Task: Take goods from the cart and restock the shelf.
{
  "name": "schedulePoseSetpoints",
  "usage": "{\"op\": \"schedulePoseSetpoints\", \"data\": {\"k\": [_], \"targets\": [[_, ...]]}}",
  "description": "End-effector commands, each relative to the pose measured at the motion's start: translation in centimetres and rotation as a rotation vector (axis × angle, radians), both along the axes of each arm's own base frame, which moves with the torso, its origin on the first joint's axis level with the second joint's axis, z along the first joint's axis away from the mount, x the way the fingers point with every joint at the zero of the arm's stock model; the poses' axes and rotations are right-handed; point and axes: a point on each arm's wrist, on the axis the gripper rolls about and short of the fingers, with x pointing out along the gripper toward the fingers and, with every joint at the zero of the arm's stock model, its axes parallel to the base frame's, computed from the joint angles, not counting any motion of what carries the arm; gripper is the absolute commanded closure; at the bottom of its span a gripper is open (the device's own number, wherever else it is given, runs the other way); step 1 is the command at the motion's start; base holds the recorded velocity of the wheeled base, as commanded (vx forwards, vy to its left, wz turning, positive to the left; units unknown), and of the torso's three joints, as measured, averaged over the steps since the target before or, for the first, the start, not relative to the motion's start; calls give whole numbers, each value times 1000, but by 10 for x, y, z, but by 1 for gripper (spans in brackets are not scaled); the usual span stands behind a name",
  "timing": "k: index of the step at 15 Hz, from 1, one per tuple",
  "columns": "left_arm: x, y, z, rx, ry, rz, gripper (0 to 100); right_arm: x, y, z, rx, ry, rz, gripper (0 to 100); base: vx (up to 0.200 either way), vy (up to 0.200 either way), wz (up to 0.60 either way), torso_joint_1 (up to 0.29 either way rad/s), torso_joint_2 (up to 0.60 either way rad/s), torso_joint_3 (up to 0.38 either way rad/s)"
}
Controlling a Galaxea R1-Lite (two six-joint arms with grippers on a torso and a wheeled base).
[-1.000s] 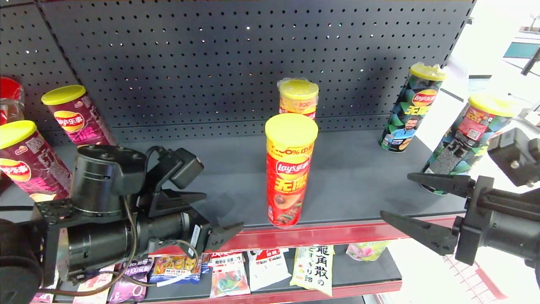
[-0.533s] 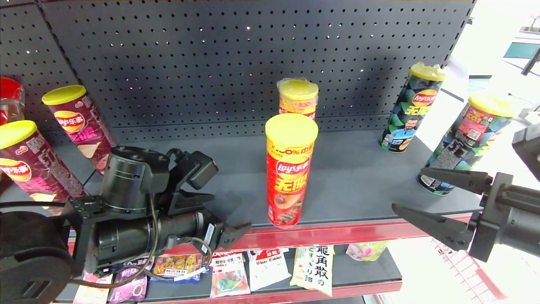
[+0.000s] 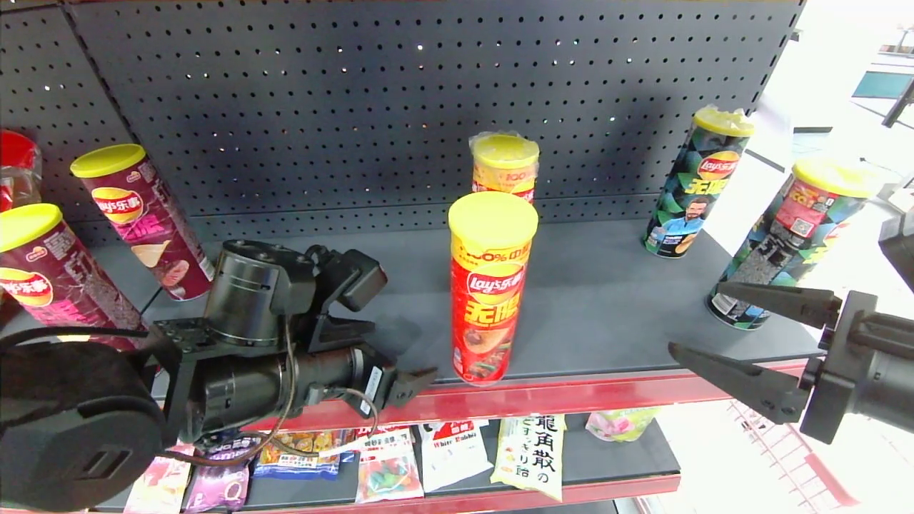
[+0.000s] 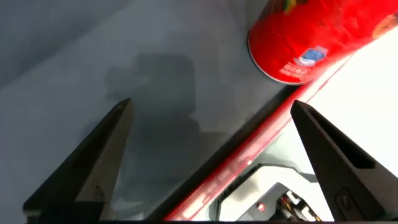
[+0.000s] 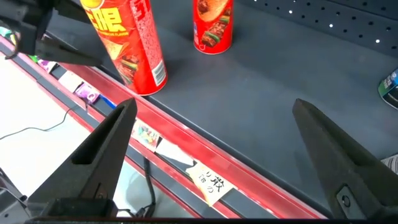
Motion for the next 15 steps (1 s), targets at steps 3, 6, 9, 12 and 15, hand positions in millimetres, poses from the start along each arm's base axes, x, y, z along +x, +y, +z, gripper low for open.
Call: {"op": "schedulePoseSetpoints", "data": {"k": [3,6,9,12,15], "targets": [[11,-9,-3,8,-2,10,0,-2,-1,2,4,-10,-1,0,0,0,0,0,0,0],[16,-12,-2,6,-7,10,0,-4,-2,-2,0,-1,-1,0,0,0,0,0,0,0],[17,-13,-3,10,-6,15,0,-4,-2,-2,-1,0,-1,0,0,0,0,0,0,0],[20,-15,-4,10,-8,14,0,-4,-2,-3,-1,1,-1,0,0,0,0,0,0,0],[22,-19,-3,6,-13,10,0,-4,-2,-3,0,4,0,0,0,0,0,0,0,0]]}}
